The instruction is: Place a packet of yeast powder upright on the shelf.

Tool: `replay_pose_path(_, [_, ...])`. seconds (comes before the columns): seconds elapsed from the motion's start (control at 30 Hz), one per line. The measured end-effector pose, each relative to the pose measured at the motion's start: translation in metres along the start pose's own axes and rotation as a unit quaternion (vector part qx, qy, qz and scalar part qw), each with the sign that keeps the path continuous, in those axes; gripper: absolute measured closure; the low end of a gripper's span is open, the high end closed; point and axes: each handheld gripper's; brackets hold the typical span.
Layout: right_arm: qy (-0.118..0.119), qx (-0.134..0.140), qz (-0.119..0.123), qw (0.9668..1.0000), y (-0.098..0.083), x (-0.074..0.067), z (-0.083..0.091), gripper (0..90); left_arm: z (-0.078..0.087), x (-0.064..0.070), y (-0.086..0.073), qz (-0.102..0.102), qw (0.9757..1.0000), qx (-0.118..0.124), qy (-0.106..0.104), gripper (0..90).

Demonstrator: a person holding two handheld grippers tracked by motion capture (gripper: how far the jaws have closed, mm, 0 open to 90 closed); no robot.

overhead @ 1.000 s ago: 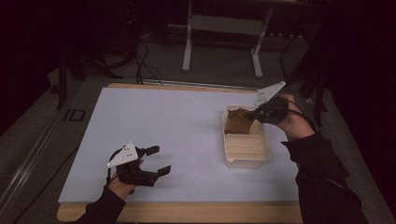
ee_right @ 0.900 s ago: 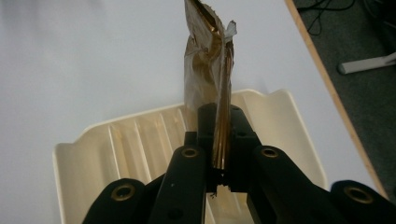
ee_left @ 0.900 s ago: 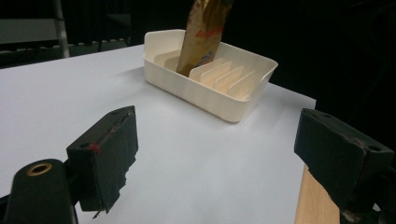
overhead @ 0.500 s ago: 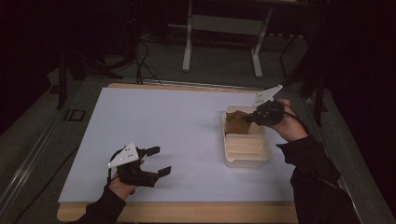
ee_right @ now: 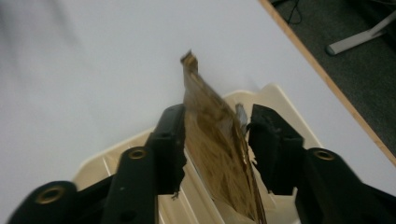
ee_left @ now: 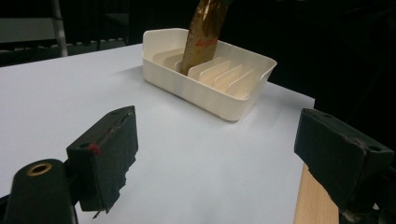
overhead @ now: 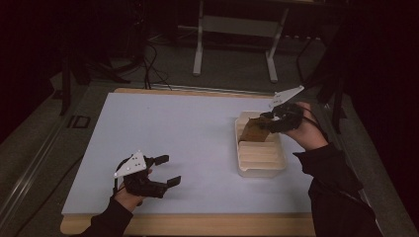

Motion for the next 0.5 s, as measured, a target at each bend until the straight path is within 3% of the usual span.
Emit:
replay_pose_path(0.3, [-0.021, 0.037, -0.009, 0.9991, 0.006, -0.007, 0.019, 46.5, -0.001, 0.001, 0.0, -0.007, 1.0, -0.004, 0.003, 14.4])
replay_pose_path(0.5, [-0.031, 0.062, -0.031, 0.9971, 0.007, -0.016, 0.028, 38.4, 0.0, 0.003, 0.001, -0.014, 0.9999, -0.005, 0.007, 14.4])
Point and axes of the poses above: each handheld gripper's, and its own axes: z roughly backward along the jaws, y roughly out of its top, x roughly to its right, and after that the axes turned 7 degrees about -x, right-handed
